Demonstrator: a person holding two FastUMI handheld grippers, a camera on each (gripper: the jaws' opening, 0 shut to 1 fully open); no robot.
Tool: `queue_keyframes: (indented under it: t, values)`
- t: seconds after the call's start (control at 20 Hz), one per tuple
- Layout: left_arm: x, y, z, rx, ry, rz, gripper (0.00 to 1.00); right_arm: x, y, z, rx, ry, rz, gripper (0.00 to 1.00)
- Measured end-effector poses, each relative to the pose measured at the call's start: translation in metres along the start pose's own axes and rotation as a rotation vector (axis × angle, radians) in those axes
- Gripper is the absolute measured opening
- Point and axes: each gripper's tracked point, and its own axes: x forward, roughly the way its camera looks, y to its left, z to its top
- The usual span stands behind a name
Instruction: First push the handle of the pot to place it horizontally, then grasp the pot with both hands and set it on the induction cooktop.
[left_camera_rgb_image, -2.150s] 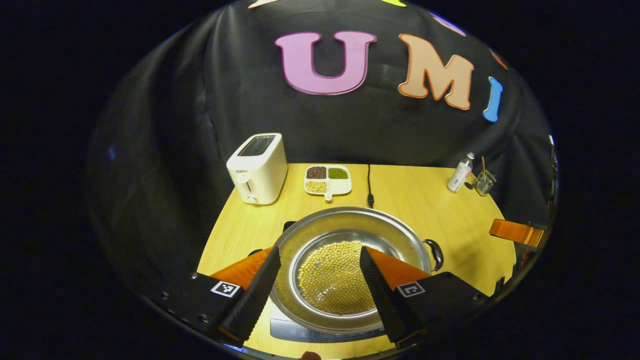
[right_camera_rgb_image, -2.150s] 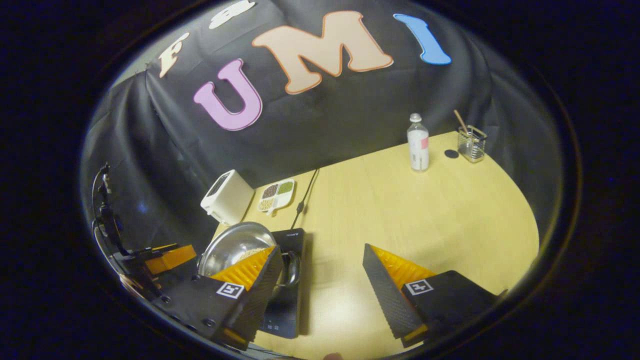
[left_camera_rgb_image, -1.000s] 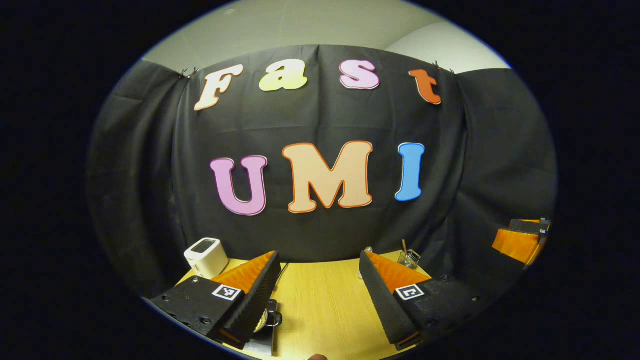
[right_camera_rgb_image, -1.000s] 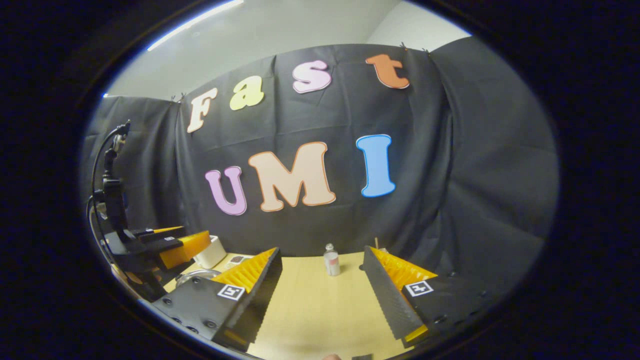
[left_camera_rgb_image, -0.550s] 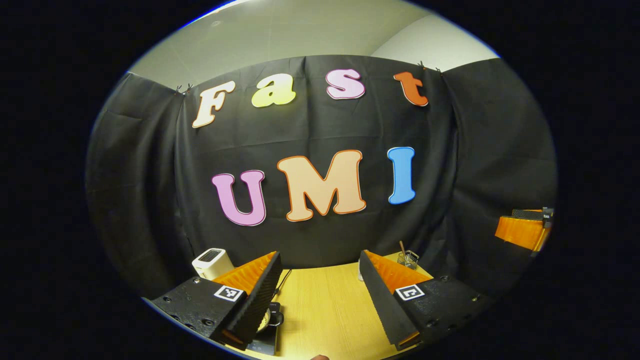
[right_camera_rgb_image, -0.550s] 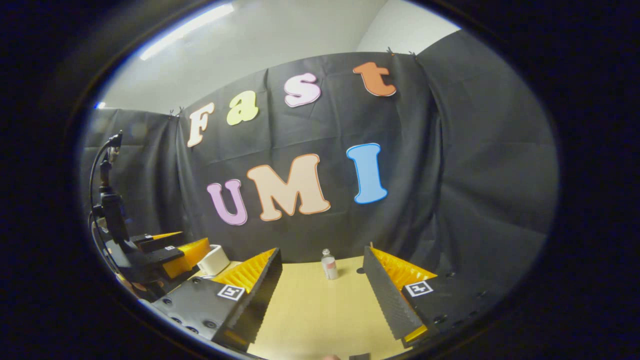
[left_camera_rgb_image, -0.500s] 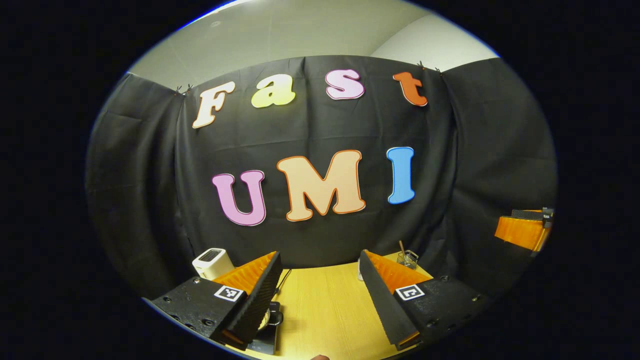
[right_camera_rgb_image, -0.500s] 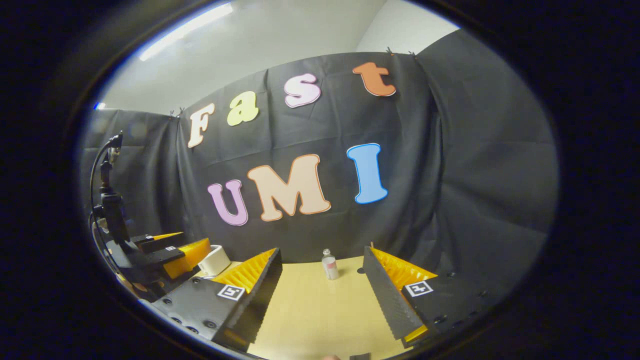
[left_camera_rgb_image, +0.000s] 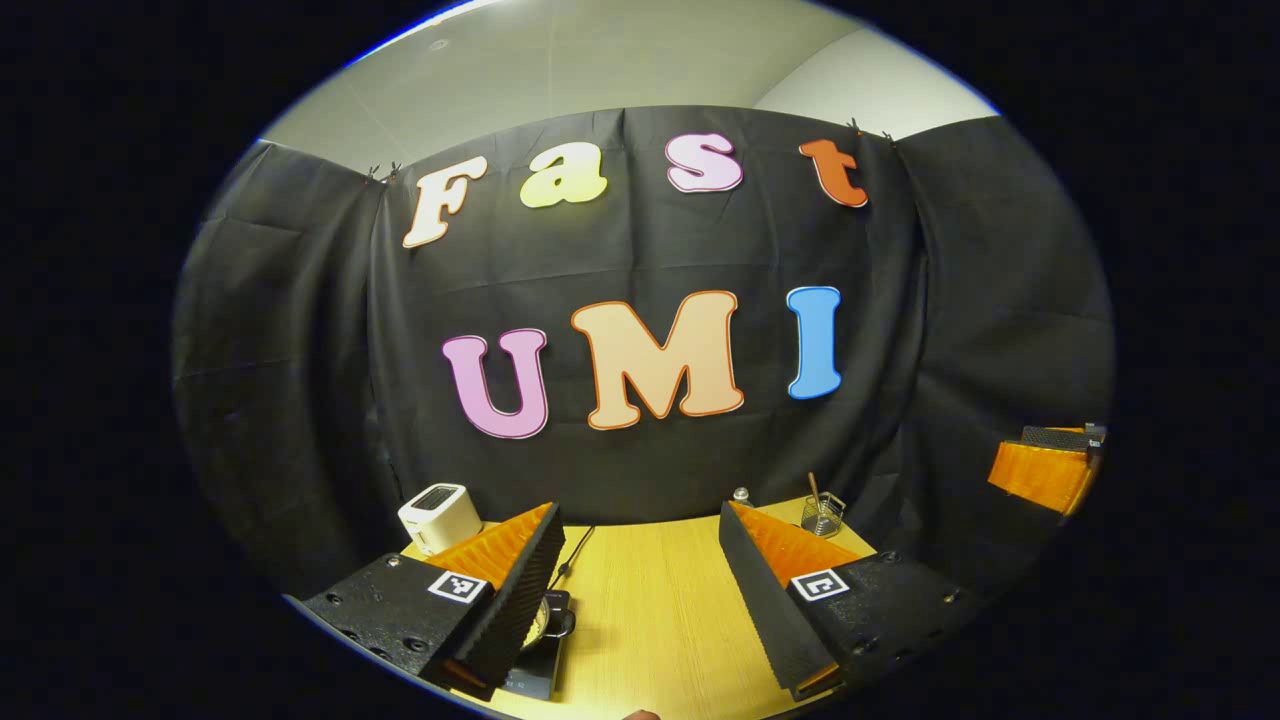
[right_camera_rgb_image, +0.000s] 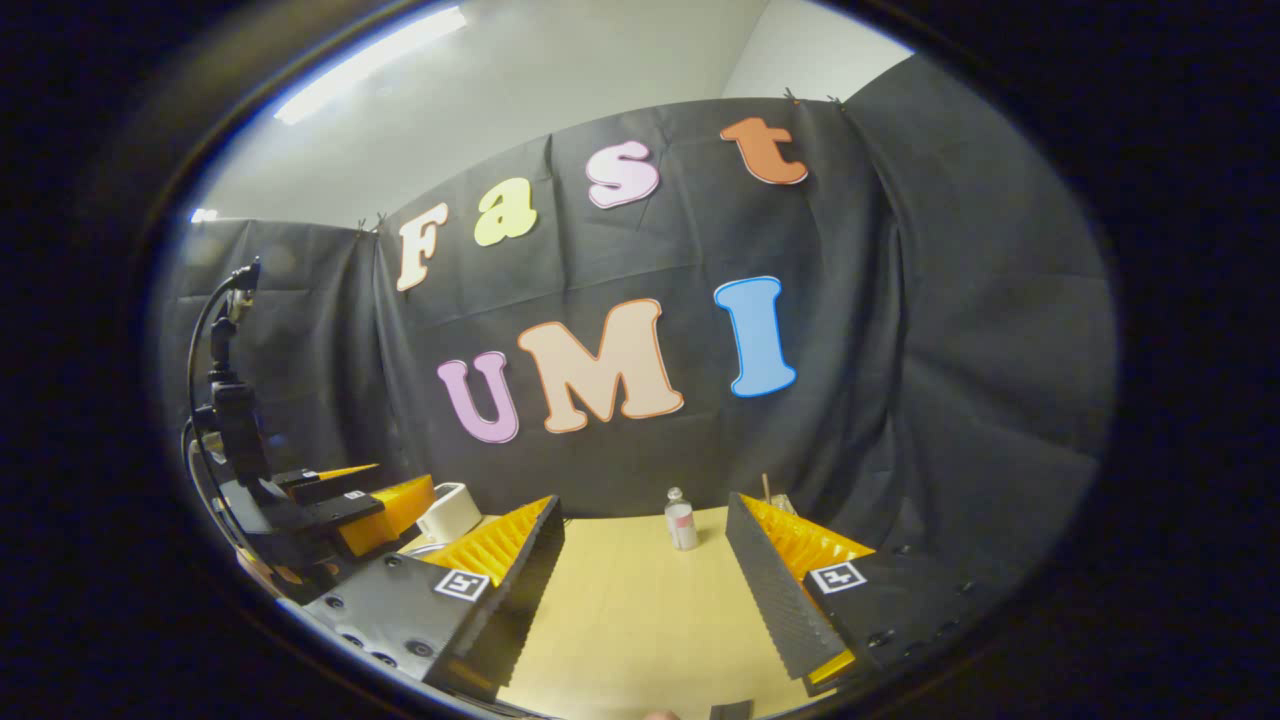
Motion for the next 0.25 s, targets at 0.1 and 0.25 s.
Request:
queue_keyframes:
  t: [0.1,0.25]
  values:
    - [-0.0007,0.002,-0.0001,-0.002,0.002,0.005,0.95,-0.0001,0.0036,-0.0027,-0.007,0.008,0.007,0.99]
    - [0.0,0.0041,-0.0017,-0.003,0.002,0.012,0.95,0.001,0.0069,-0.0031,-0.01,0.01,0.016,0.92]
